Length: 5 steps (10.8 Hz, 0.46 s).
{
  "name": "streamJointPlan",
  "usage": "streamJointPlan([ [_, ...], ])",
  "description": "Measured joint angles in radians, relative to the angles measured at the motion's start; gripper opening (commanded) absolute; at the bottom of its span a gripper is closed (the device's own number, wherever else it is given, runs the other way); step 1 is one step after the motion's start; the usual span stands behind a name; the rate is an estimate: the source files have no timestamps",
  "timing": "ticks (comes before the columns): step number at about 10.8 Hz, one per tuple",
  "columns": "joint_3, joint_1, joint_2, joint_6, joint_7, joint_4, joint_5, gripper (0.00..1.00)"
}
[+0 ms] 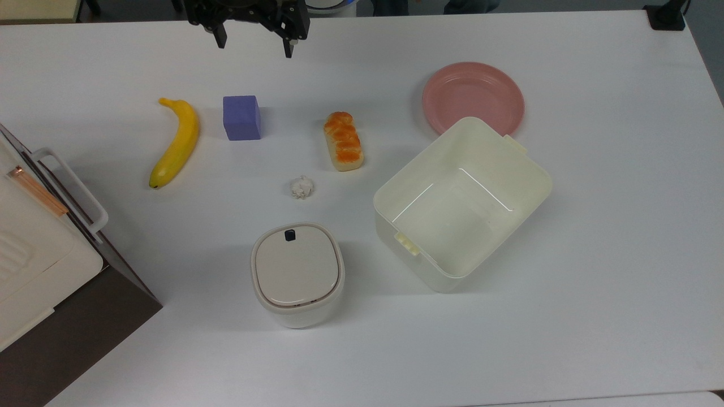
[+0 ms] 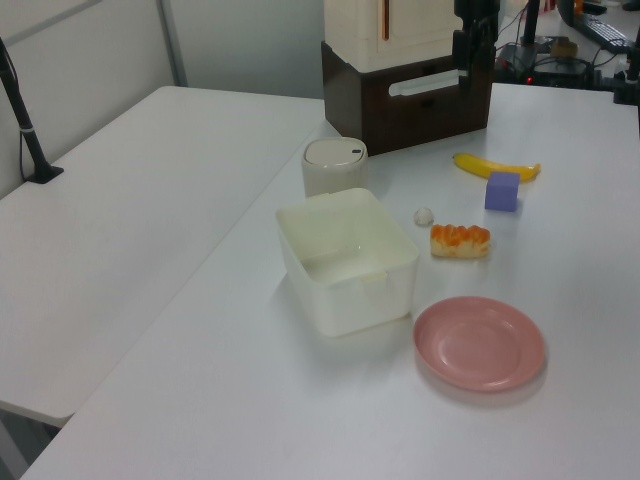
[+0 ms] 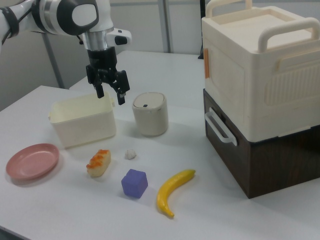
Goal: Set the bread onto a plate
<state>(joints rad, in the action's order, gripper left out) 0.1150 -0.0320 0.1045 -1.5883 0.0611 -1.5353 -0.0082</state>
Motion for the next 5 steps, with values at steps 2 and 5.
streamJointPlan([
  [2, -0.004, -0.001, 0.0, 0.0, -0.001, -0.018, 0.0, 1.0],
  [5, -0.026, -0.01, -0.005, 0.0, -0.018, -0.081, 0.0, 1.0],
])
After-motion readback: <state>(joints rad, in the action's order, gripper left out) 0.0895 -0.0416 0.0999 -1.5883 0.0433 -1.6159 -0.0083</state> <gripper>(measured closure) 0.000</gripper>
